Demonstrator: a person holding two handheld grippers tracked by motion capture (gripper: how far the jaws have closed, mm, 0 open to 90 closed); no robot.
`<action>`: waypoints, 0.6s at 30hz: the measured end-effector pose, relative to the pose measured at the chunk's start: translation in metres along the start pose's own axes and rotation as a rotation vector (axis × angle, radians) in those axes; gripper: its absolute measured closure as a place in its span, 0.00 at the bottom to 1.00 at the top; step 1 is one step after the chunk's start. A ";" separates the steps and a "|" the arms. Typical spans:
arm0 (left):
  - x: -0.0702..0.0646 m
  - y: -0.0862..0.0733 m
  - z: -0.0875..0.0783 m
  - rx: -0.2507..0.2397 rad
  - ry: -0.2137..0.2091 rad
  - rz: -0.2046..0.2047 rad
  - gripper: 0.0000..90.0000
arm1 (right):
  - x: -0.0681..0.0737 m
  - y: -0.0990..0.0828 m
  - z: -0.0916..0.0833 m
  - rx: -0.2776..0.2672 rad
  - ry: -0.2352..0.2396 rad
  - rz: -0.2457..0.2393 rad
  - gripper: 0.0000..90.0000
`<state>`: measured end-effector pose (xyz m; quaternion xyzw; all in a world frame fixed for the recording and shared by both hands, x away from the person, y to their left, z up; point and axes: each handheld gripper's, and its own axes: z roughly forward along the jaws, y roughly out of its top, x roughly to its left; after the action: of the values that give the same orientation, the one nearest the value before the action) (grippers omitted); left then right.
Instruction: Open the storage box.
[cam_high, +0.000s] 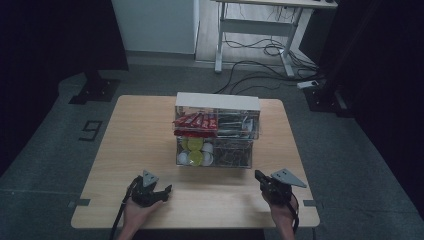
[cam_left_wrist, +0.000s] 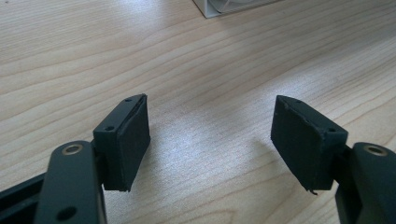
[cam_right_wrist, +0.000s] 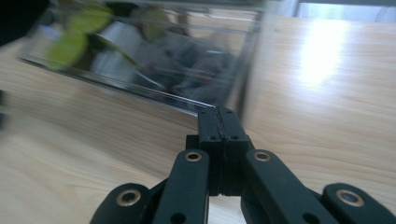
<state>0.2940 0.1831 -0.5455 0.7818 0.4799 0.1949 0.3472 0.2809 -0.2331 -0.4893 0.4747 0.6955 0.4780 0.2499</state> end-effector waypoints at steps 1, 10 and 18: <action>0.000 0.000 0.000 0.004 0.002 0.001 0.32 | 0.001 0.001 0.000 -0.007 0.037 0.023 0.99; 0.000 0.000 0.001 0.005 0.003 -0.004 0.32 | 0.025 0.012 0.001 -0.029 0.095 -0.009 0.99; 0.000 0.000 0.001 0.007 0.002 -0.006 0.32 | 0.033 0.009 0.015 -0.011 0.140 0.014 0.99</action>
<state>0.2947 0.1830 -0.5459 0.7813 0.4833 0.1931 0.3444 0.2830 -0.1959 -0.4837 0.4437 0.7053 0.5155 0.1998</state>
